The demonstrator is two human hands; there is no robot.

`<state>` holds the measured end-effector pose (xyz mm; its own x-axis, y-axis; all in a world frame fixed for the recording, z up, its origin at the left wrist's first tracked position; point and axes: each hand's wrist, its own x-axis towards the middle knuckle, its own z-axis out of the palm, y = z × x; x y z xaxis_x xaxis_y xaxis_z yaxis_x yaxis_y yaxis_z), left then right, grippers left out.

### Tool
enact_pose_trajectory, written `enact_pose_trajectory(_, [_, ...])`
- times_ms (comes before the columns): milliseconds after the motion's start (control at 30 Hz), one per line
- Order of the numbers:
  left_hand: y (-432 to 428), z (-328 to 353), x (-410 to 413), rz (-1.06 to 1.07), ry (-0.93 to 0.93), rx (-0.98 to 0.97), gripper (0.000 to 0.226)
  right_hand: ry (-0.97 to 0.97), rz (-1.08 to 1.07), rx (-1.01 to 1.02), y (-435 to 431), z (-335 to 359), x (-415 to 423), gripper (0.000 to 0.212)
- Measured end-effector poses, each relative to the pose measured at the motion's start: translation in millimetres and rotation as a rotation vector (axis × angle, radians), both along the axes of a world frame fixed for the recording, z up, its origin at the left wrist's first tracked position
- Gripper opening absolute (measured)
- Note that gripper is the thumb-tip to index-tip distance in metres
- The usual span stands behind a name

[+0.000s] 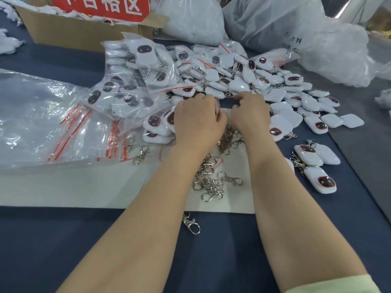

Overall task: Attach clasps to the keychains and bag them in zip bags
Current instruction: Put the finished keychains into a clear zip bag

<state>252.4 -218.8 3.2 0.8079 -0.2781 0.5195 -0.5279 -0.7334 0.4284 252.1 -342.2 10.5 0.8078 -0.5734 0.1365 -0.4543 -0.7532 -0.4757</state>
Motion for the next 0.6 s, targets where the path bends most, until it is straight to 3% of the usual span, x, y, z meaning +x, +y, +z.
enact_pose_trajectory(133, [0.7,-1.1,0.3,0.003,-0.007,0.009,0.018,-0.358,-0.066,0.175,-0.7,2.7,0.2,0.037])
enact_pose_trajectory(233, [0.3,-1.2,0.8,0.007,-0.01,0.035,0.017,-0.593,-0.066,0.552,3.8,9.9,5.3,0.033])
enact_pose_trajectory(333, [-0.2,-1.1,0.7,0.013,-0.002,0.046,0.016,-0.61,-0.084,0.954,5.1,8.1,12.2,0.036])
enact_pose_trajectory(467, [0.0,0.1,-0.2,0.016,0.0,0.057,0.015,-0.668,0.002,1.279,10.6,6.9,12.3,0.004])
enact_pose_trajectory(600, [-0.2,1.3,-1.0,0.001,0.002,0.055,0.016,-0.759,0.033,1.595,12.7,7.1,11.8,0.002])
